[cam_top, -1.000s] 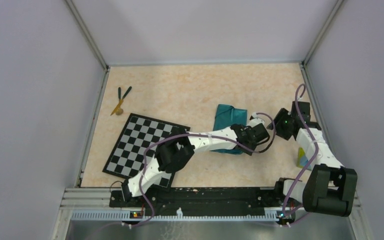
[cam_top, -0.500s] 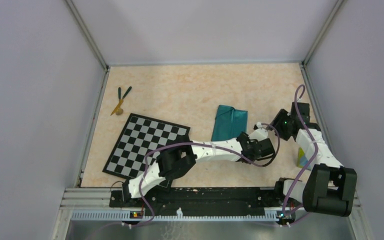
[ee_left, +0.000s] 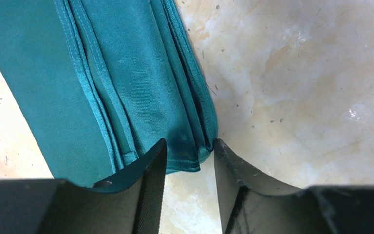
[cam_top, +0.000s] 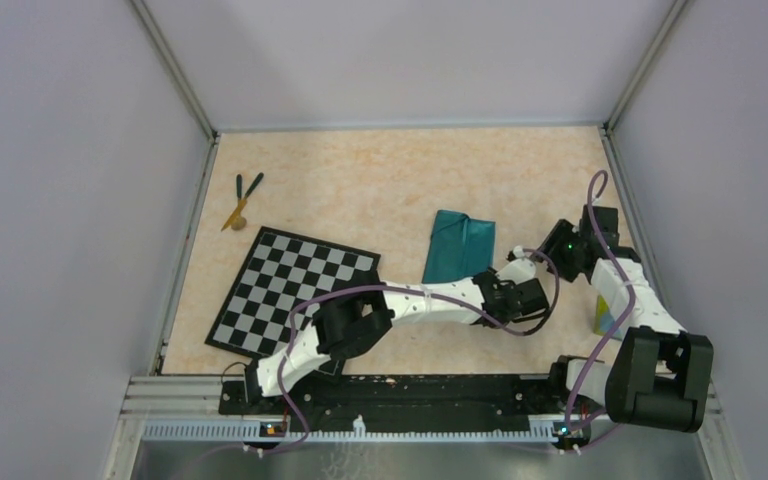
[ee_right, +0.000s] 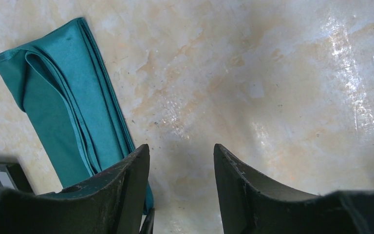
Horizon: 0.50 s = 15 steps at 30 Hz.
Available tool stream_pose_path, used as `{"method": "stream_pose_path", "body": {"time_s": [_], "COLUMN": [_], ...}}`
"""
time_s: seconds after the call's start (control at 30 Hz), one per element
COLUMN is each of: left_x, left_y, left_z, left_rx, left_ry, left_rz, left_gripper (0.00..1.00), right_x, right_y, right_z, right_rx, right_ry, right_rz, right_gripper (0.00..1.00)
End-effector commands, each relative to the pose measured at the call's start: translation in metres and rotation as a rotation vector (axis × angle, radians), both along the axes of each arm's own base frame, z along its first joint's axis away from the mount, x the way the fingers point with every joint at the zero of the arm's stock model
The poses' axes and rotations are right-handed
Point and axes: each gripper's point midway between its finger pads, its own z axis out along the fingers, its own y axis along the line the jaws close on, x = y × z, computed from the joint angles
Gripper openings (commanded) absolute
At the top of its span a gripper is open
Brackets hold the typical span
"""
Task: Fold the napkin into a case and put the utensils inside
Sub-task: Fold the 2/3-rectangle-folded napkin at the center of the board.
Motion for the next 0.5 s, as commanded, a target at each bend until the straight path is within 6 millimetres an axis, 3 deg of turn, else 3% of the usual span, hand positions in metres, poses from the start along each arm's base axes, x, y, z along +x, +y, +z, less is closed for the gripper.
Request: {"method": "stream_pose_path", "body": {"time_s": [0.0,0.13,0.27,0.33,0.47], "left_x": [0.008,0.006,0.007,0.009,0.006], "left_y": [-0.001,-0.001,-0.002,-0.003,-0.002], "left_z": [-0.002,-0.007,0.006,0.02,0.044], "left_rx": [-0.015,-0.014,-0.051,-0.102,-0.219], "left_ry": [0.002,0.022,0.02,0.011,0.024], "left_rz": [-0.009,-0.018,-0.022,-0.031,-0.046], "left_gripper": [0.42,0.31,0.1,0.01,0.0], "right_x": [0.004,0.005,0.006,0.007,0.006], "right_y": [0.003,0.006,0.023,0.039,0.073], "right_z": [0.002,0.0,-0.002,-0.001,0.003], "right_rx": [0.008,0.024,0.097,0.176,0.363], "right_ry": [-0.018,-0.017,-0.025,-0.047,-0.144], "right_rz": [0.025,0.038,0.117,0.179,0.28], "right_gripper": [0.51,0.51,0.53,0.57,0.75]}}
